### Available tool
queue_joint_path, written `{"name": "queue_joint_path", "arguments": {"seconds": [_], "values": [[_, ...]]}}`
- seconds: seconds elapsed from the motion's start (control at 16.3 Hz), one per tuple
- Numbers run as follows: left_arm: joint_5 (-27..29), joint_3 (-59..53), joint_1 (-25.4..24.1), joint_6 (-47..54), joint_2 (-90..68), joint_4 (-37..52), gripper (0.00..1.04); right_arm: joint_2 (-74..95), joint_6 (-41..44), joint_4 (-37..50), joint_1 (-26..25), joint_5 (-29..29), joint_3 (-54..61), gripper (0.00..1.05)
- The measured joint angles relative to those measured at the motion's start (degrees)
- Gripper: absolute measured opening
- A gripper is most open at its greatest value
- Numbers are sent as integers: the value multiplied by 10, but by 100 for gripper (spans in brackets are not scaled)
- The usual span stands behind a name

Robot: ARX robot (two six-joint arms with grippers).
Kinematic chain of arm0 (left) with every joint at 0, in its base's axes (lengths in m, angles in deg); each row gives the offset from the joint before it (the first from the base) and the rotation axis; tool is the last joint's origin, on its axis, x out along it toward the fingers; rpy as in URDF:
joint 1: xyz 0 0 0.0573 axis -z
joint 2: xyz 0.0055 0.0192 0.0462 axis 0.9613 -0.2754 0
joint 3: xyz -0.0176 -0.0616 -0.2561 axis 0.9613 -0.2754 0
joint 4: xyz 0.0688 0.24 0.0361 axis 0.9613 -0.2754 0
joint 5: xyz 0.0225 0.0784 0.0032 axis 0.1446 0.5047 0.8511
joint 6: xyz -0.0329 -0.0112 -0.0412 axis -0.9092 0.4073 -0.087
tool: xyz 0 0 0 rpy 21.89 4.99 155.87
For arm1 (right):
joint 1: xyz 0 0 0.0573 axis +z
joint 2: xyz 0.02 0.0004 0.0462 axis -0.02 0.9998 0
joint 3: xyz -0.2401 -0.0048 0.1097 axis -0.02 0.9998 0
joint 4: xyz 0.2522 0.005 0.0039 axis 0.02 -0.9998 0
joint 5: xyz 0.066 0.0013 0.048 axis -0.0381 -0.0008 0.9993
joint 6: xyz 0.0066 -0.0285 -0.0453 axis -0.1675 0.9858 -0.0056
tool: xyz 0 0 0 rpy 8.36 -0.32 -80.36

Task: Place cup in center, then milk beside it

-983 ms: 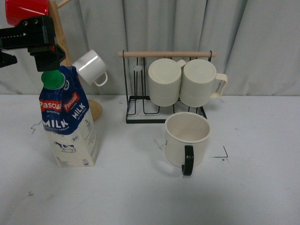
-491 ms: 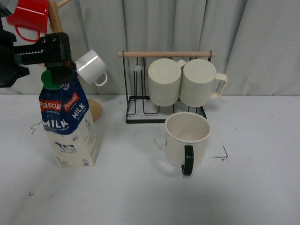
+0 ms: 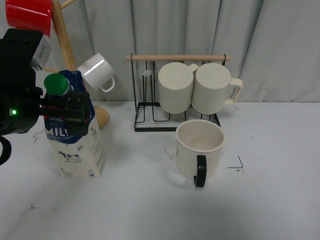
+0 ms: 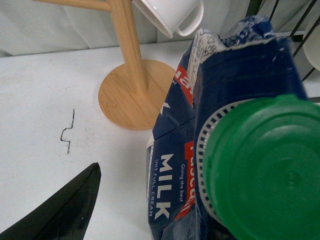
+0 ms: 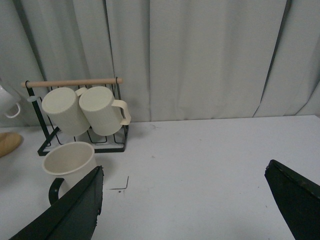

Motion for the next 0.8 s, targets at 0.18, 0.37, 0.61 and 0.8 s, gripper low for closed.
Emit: {"name": "queue_joint_path", "arguments": {"seconds": [0.18,0.37,0.61,0.8], "values": [[15,0,1,-1,-23,12,98,0,0,0,0,0,0,98],[26,10,6,-12,-24,14,69,0,0,0,0,0,0,98],[33,24,21,-24,-24,1,26,0,0,0,0,0,0,98],[46,27,37,-37,-18,-12,11,0,0,0,0,0,0,98]]}}
